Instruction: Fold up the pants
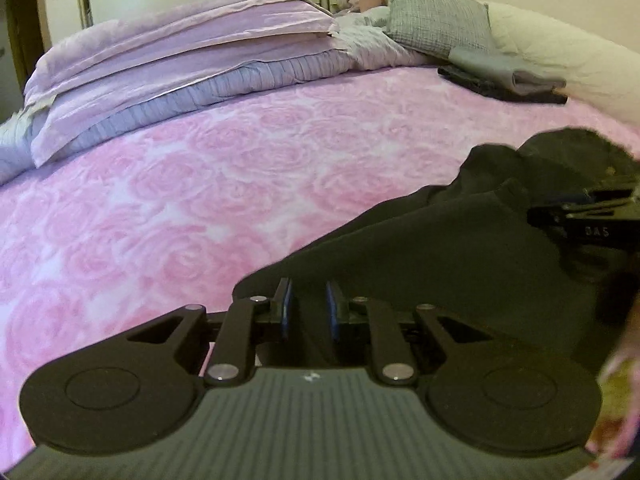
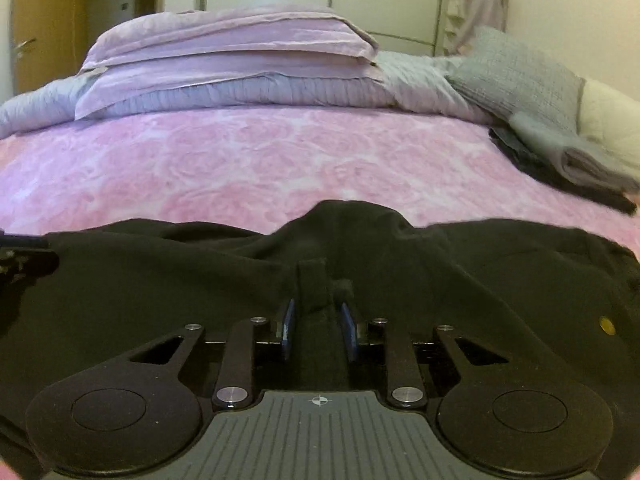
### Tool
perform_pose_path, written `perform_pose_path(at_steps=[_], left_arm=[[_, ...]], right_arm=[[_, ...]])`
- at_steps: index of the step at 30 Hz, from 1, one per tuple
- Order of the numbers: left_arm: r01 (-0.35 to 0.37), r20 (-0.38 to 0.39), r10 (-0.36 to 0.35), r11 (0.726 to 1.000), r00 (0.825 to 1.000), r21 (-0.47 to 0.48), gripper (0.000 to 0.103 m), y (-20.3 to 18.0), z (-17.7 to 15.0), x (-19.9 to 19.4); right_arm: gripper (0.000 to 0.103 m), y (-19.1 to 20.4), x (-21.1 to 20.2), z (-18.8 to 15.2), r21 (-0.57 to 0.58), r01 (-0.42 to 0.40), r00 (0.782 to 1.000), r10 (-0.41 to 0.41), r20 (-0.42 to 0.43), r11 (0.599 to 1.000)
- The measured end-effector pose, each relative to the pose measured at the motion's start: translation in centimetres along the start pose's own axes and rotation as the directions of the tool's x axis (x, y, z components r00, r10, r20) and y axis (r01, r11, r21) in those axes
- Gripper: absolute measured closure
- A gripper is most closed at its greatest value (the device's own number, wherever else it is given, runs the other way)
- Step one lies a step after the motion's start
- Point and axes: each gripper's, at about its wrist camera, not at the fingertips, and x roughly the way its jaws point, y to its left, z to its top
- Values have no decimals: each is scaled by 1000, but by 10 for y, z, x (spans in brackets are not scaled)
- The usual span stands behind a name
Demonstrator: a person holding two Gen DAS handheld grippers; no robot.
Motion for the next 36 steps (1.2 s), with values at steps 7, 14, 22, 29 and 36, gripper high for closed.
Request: perform_pose_path(at_steps=[7, 14, 22, 29, 36], left_arm=[[64, -44, -66, 997, 997, -49, 90, -19, -37, -63], [-3, -80, -5, 994, 997, -105, 90, -30, -34, -69], [-20, -74, 12, 994, 997, -104, 70, -48, -35, -121], [-3, -52, 0, 997, 999, -75, 69, -61, -38, -155], [10, -21, -11, 998, 1000, -56, 69, -68, -35, -172]], right_arm=[[82, 7, -83, -28, 1, -37, 998, 37, 48, 999], [81, 25, -72, -35, -110, 23, 999, -28, -39, 994], [41, 29, -145, -47, 17, -9, 1000, 9, 10, 1000], [40, 31, -187, -56, 63, -3, 1000, 1, 28, 998], [40, 32, -206, -56, 69, 6, 999, -10, 53, 998]])
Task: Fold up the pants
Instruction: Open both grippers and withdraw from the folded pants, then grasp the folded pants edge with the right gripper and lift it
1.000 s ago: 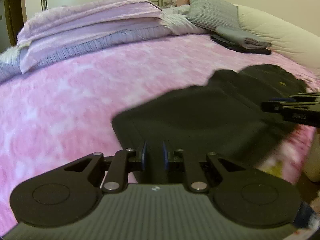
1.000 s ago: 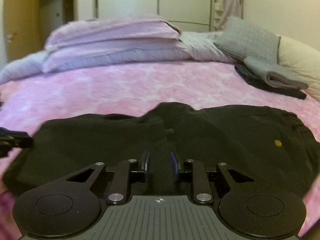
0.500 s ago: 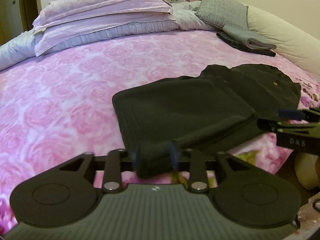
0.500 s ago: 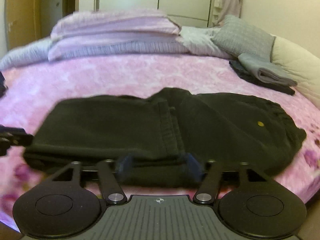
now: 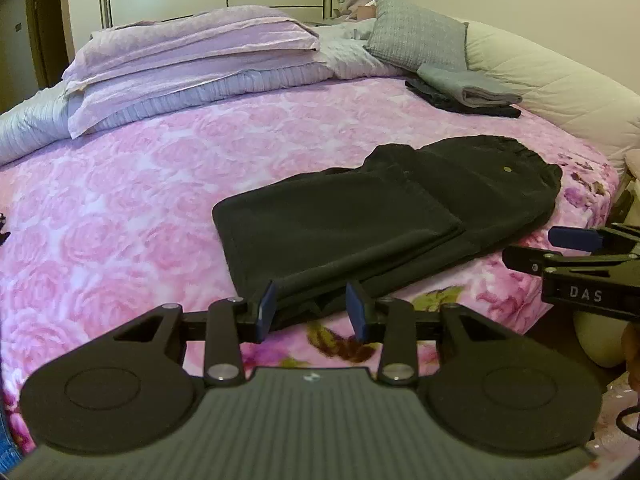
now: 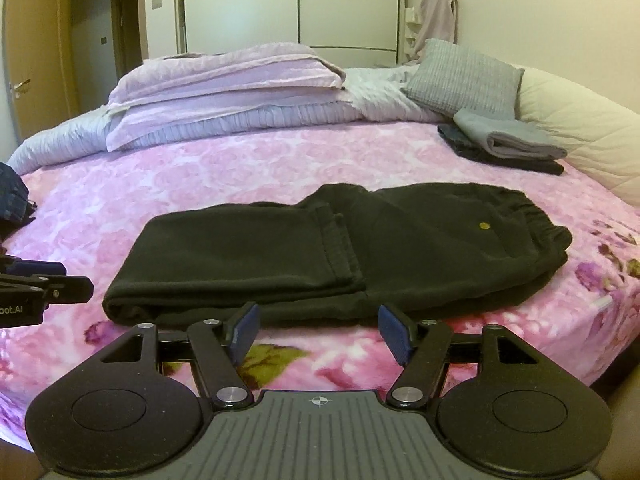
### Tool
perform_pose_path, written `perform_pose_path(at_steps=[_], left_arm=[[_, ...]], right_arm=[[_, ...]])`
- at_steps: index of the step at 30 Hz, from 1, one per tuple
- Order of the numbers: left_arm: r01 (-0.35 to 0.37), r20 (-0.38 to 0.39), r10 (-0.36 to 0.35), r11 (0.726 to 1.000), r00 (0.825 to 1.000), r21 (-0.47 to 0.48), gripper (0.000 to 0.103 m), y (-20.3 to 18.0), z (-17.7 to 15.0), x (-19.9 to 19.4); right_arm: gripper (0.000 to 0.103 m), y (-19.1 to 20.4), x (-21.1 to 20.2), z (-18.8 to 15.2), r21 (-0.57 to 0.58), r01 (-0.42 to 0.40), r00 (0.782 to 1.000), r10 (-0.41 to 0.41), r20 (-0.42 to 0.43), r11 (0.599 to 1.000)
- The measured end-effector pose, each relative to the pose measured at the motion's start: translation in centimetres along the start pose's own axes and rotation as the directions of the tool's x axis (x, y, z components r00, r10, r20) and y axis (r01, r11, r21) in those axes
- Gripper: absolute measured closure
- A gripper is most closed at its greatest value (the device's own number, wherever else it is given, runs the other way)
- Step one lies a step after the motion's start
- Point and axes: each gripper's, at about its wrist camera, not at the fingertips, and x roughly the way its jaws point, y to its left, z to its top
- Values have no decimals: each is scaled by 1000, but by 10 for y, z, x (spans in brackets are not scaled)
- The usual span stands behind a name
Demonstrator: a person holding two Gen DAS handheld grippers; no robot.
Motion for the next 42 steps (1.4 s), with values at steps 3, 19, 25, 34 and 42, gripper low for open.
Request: perform_pose_path(at_steps=[3, 19, 25, 34, 42], left_arm=[[2, 4, -2, 1000, 1000, 4, 69, -2, 2, -1], [4, -29, -4, 1000, 1000, -23, 69, 4, 0, 33], [9, -7, -9, 997, 1000, -76, 69, 19, 4, 51], [-6, -4, 5, 985, 1000, -171, 71, 48, 3, 87], [22, -14, -24, 989, 1000, -143, 71, 52, -11, 102]], right_arm=[[40, -3, -1, 0, 7, 1, 1000, -1, 3, 1000], [40, -75, 26, -18, 205, -7, 999, 16, -40, 979], [40, -180, 49, -24, 563, -55, 997, 18, 71, 825], [40, -300, 109, -29, 824, -61, 996, -21, 87, 563], [40, -332, 143, -32, 889, -108, 994, 17, 112, 444]])
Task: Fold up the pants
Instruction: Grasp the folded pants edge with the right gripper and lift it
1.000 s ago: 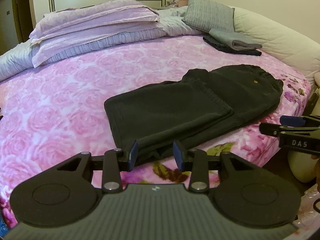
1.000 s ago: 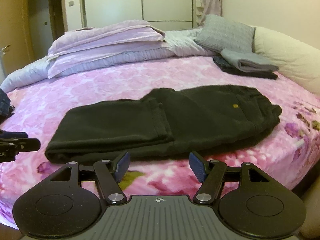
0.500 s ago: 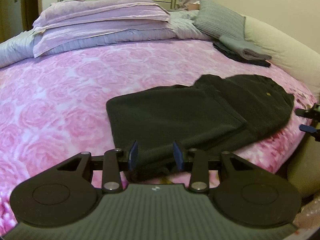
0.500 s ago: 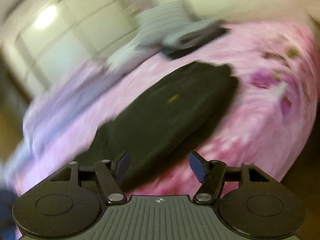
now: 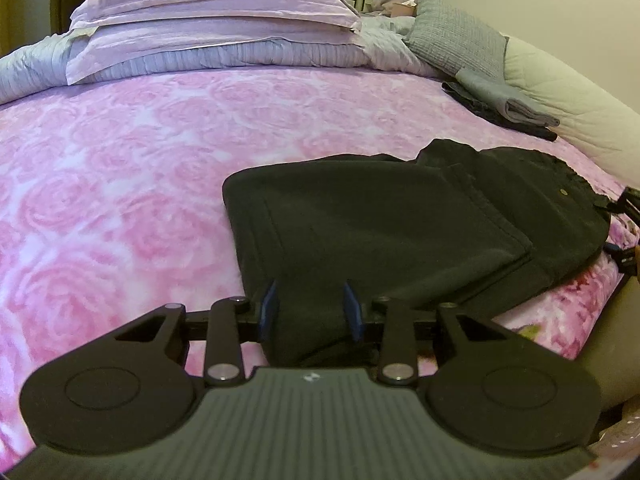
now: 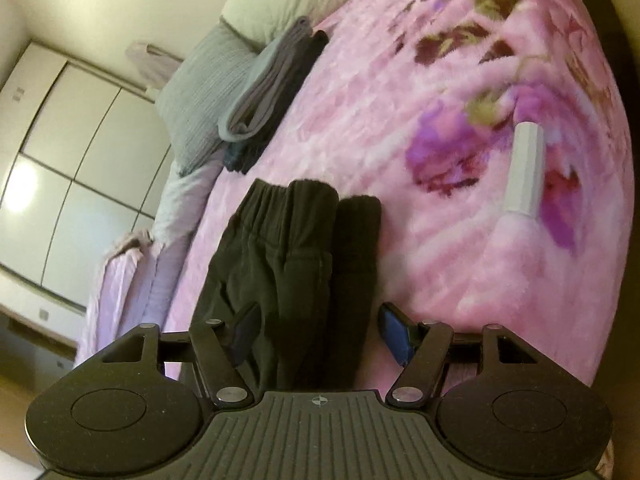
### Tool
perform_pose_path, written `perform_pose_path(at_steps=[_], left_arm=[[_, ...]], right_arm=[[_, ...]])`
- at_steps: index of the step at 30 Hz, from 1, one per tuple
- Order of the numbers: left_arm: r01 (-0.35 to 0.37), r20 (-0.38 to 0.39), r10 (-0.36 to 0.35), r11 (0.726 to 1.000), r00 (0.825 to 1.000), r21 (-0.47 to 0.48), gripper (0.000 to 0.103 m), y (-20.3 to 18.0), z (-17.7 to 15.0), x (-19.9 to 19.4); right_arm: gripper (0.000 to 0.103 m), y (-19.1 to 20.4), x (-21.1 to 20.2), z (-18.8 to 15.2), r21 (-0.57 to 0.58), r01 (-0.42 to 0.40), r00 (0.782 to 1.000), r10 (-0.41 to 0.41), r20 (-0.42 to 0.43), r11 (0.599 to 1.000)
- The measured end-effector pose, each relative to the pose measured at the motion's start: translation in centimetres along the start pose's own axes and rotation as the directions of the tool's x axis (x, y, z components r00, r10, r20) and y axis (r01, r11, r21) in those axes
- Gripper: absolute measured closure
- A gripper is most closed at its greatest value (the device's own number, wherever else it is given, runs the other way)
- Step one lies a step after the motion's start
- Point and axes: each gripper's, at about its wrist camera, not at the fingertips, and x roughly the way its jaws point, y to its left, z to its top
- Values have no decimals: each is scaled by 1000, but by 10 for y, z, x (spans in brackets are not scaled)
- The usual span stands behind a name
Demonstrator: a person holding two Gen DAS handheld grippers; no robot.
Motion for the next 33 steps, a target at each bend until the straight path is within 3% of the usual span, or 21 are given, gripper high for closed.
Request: perform_pose_path(at_steps=[1, 2, 3, 8, 10, 11, 13, 15, 18, 20, 23, 26, 28, 30, 31, 33], left_arm=[[-1, -2, 1, 1000, 1000, 3, 72, 0, 0, 2], [-2, -3, 2, 1000, 1000, 5, 72, 0, 0, 3], [-2, -2, 2, 1000, 1000, 5, 72, 0, 0, 3], [15, 5, -15, 1000, 1000, -24, 75, 7, 1, -4], [-1, 7, 2, 999, 1000, -43, 75, 14, 2, -9], [-8, 7, 8, 999, 1000, -54, 75, 19, 2, -12], [-16, 13, 17, 996, 1000, -83, 76, 33, 1, -22], [-32, 19, 35, 993, 999, -109, 76, 49, -2, -33], [-65, 22, 69, 988, 997, -143, 76, 71, -8, -49], [-78, 17, 82, 981, 996, -175, 76, 86, -14, -58], [-86, -2, 88, 967, 996, -238, 77, 109, -24, -69], [-103, -24, 100, 951, 995, -290, 77, 126, -35, -74], [-100, -39, 92, 938, 995, -331, 77, 136, -43, -75], [-92, -51, 79, 926, 996, -366, 77, 143, -49, -77], [-90, -53, 76, 923, 996, -374, 77, 146, -51, -77], [-83, -52, 69, 921, 996, -380, 77, 148, -56, -79]], right_arm=[[42, 3, 1, 0, -34, 0, 1000, 0, -4, 999], [59, 6, 2, 0, -83, -6, 1000, 4, -18, 997], [69, 6, 4, -1, -97, 6, 999, -9, -36, 995], [86, 3, -2, -7, -109, 8, 1000, -10, -22, 994], [89, 30, -5, -13, -224, 93, 996, -91, 16, 970], [90, 50, -7, -19, -311, 148, 989, -139, 49, 939], [92, 102, -11, -41, -525, 266, 964, -214, 158, 809], [92, 149, -17, -67, -667, 325, 945, -204, 255, 670], [92, 212, -31, -121, -820, 336, 937, -75, 341, 463], [92, 247, -38, -167, -892, 321, 935, 44, 352, 317], [92, 275, -43, -252, -958, 281, 934, 215, 285, 50], [90, 267, -35, -346, -941, 207, 943, 312, 119, -267], [88, 239, -23, -401, -876, 126, 957, 290, -17, -466], [88, 199, -6, -445, -760, 42, 973, 199, -116, -648], [89, 179, 2, -463, -697, 22, 981, 151, -125, -716], [90, 161, 2, -475, -669, 110, 973, 218, -80, -736]])
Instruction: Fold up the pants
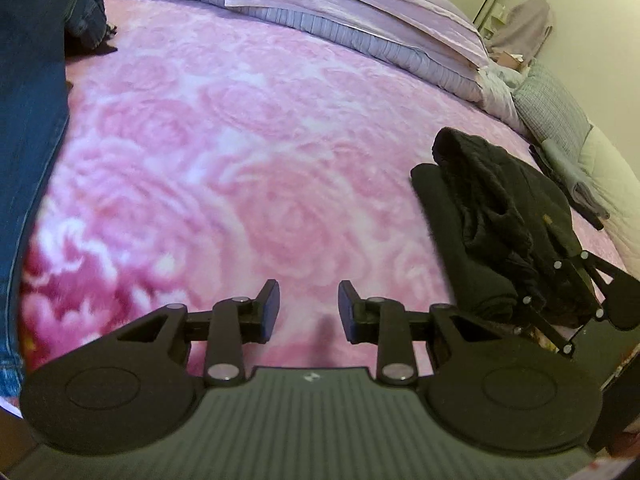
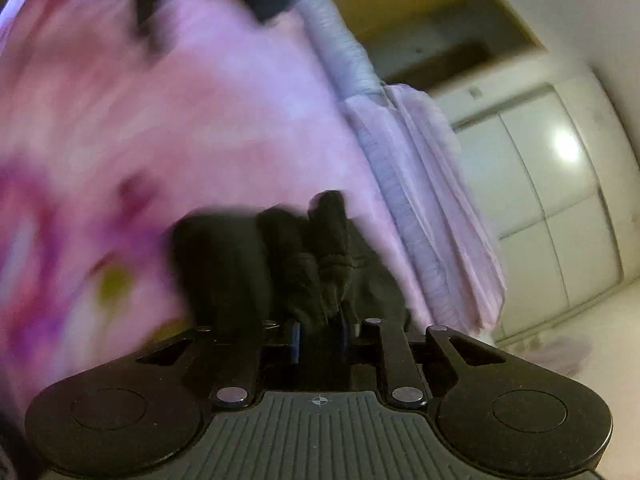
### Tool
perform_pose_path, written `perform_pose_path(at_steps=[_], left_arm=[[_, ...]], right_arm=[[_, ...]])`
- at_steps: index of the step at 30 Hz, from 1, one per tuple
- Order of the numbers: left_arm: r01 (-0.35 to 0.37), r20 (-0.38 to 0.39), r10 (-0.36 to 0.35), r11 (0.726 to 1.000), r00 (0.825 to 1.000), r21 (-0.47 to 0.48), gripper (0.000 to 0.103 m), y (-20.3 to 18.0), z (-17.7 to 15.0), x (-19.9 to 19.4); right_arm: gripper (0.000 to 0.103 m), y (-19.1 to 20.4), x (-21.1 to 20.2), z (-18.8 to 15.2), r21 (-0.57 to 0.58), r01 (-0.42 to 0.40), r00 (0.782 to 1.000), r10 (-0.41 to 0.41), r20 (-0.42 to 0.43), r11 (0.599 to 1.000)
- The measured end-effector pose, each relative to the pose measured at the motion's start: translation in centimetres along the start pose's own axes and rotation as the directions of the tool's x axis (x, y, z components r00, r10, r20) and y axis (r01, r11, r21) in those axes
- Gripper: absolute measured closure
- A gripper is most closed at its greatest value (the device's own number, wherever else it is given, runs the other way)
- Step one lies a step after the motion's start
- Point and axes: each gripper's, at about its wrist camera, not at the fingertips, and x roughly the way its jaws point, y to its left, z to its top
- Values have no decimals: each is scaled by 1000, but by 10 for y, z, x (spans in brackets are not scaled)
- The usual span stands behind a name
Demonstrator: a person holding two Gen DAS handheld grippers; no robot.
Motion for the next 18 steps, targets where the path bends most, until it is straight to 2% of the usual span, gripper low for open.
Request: perform_pose_path(at_steps=[2, 5, 8, 11, 13, 14, 15, 16, 17, 18], left_arm=[[3, -9, -3, 1000, 1000, -2, 77, 0, -1, 3], [15, -8, -14, 1000, 1000, 5, 77, -5, -2, 7], [33, -13, -32, 999, 999, 12, 77, -13, -3, 10], [50, -21, -50, 999, 999, 18, 77, -22, -6, 11], [61, -28, -61, 998, 998, 6, 76, -25, -6, 11], [74, -28, -74, 997, 997, -9, 74, -26, -5, 11], [96, -28, -97, 995, 995, -34, 72, -26, -3, 11], [119, -27, -121, 991, 992, -60, 68, -26, -1, 10], [145, -23, -148, 986, 989, -86, 63, -27, 1, 9], [178, -16, -181, 978, 983, -112, 60, -27, 4, 8]], right_arm=[[90, -16, -8, 5, 66, -19, 1000, 18, 18, 998], [91, -30, -29, 14, 65, 8, 996, -14, 91, 998], [91, -12, -33, 10, 17, -70, 991, 67, 114, 997], [87, 10, -31, -4, -24, -21, 990, 24, 136, 999], [84, 8, -30, 0, -33, -14, 995, 17, 102, 999], [76, 2, -27, 0, -13, -24, 997, 25, 80, 1000], [61, -9, -25, 2, 27, -32, 998, 31, 59, 999], [50, -20, -28, 3, 89, -35, 998, 31, 47, 995], [31, -34, -32, 2, 165, -44, 998, 37, 46, 985], [24, -45, -43, -6, 233, -67, 997, 55, 58, 970]])
